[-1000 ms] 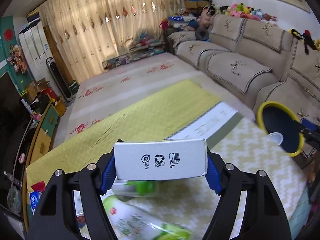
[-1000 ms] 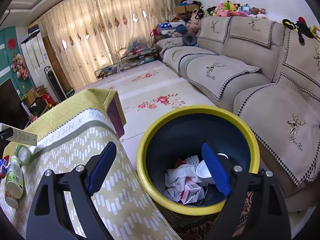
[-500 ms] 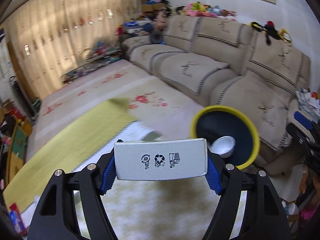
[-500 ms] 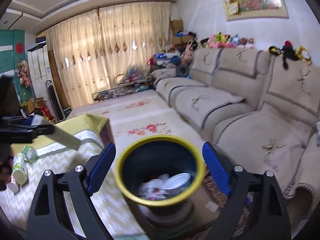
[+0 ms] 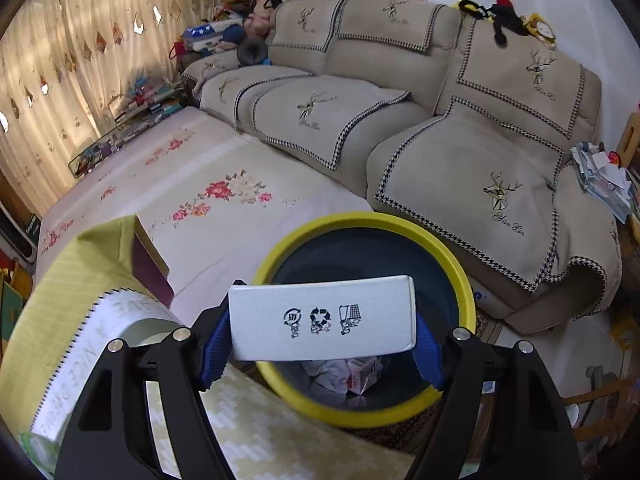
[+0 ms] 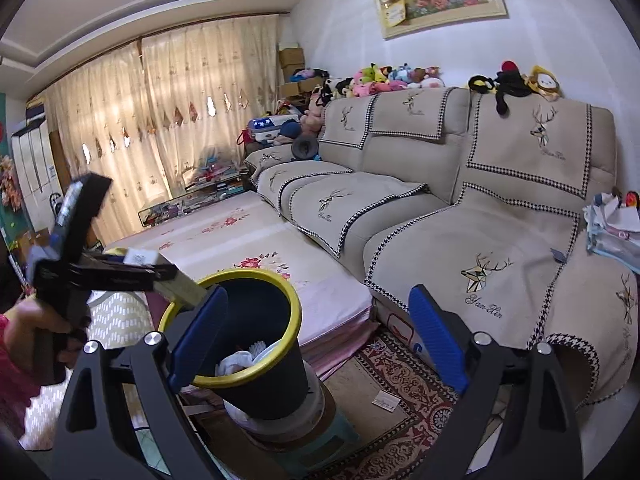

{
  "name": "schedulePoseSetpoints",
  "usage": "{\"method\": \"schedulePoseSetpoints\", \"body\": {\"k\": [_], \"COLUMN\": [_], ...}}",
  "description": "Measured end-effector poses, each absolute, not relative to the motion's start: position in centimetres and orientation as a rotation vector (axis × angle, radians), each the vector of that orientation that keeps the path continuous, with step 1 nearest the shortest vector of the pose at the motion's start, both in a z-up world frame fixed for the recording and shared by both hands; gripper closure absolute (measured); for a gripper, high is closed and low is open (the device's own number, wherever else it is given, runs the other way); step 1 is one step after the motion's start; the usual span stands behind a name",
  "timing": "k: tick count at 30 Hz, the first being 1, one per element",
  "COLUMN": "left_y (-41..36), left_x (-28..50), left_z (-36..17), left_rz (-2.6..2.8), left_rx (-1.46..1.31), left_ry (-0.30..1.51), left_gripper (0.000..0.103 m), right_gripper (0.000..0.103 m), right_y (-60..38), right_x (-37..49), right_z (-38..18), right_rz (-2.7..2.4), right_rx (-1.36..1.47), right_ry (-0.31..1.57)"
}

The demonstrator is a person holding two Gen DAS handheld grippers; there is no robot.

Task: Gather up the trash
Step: 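Carry the white box over the bin and open the left gripper, then reach the right gripper to the clear green-lidded jar and grasp it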

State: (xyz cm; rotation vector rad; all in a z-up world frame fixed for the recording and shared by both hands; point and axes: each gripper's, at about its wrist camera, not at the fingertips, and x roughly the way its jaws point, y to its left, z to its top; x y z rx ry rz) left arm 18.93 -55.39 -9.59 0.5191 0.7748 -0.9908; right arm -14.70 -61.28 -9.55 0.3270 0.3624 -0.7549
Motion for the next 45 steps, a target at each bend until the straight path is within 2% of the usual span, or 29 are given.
{"method": "schedulePoseSetpoints", "body": {"k": [2, 7, 12, 20, 31, 38, 45], "left_y": [-55.8, -51.9, -43.5, -26.7, -3.1, 3.4, 6.6], "left_x": [18.8, 18.1, 17.2, 19.0, 23.8, 26.1, 27.5], "left_z": [-10.1, -7.9, -3.5, -1.6, -4.5, -8.6, -9.2], "left_rz": [-0.975, -0.967, -0.927, -0.728, -0.272, -0.204, -0.179], "left_rx": [0.504, 0.461, 0.348, 0.197, 0.071, 0.029, -0.052], "left_ry": [0.779, 0.712, 0.584, 0.53, 0.479, 0.519, 0.541], "left_gripper": [0.015, 0.013, 0.005, 0.005, 0.005, 0.005, 0.005], "right_gripper": [0.016, 0.016, 0.016, 0.016, 0.016, 0.016, 0.016], "right_y": [-61.5, -61.1, -60.0, -56.9, -49.8, -43.3, -36.4], "right_x": [-15.2, -14.3, -12.3, -7.1, 3.9, 12.9, 20.3], "right_z": [-9.6, -10.1, -10.8, -12.1, -10.9, -10.3, -10.8], "right_rz": [-0.751, -0.731, -0.687, -0.579, -0.324, -0.07, 0.074], "right_rx": [0.337, 0.338, 0.331, 0.285, 0.182, 0.148, 0.125], "right_ry": [0.355, 0.368, 0.403, 0.491, 0.565, 0.627, 0.714]}}
